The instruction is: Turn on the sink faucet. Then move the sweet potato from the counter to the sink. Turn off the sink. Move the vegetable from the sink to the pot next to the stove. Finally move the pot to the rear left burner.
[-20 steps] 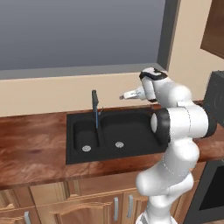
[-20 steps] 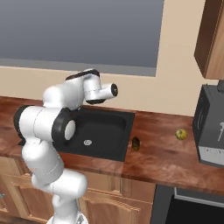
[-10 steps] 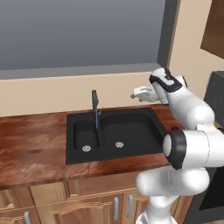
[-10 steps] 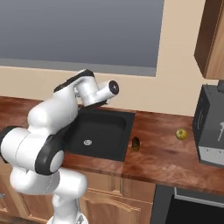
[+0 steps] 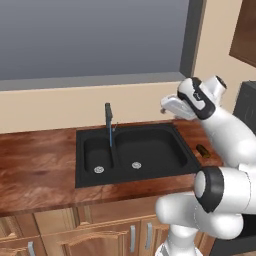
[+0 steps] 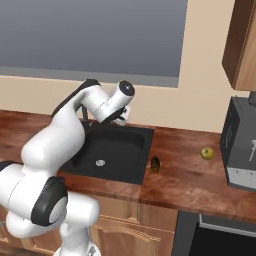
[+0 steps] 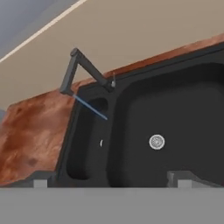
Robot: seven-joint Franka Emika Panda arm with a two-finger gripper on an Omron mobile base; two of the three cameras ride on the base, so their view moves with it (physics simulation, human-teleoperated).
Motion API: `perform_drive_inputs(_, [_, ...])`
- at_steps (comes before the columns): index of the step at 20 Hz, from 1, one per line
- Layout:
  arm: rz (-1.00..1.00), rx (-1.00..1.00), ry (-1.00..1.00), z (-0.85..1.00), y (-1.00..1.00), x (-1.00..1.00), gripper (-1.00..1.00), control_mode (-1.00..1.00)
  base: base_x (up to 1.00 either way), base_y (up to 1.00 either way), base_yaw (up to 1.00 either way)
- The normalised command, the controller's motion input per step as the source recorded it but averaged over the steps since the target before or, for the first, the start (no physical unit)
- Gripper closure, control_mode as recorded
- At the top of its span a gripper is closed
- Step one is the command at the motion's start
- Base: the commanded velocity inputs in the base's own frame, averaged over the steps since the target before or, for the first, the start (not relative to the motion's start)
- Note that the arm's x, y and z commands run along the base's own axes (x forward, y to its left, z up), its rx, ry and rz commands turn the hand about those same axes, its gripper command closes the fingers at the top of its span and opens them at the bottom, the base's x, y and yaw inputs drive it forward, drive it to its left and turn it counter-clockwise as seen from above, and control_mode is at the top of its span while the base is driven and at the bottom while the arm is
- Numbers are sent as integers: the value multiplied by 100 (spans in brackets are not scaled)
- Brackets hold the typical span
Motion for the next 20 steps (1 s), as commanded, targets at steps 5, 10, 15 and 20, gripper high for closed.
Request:
perform_drive_inputs(5, [-11, -15, 21, 0, -54, -34, -100, -100, 0, 0, 0])
perform_drive_inputs(10, [-9, -11, 15, -17, -69, -35, -100, -100, 0, 0, 0])
perform_drive_inputs(15, [-10, -2, 15, -38, -81, -35, -100, -100, 0, 0, 0])
perform_drive_inputs(20, [-10, -1, 7, -56, -66, -20, -100, -100, 0, 0, 0])
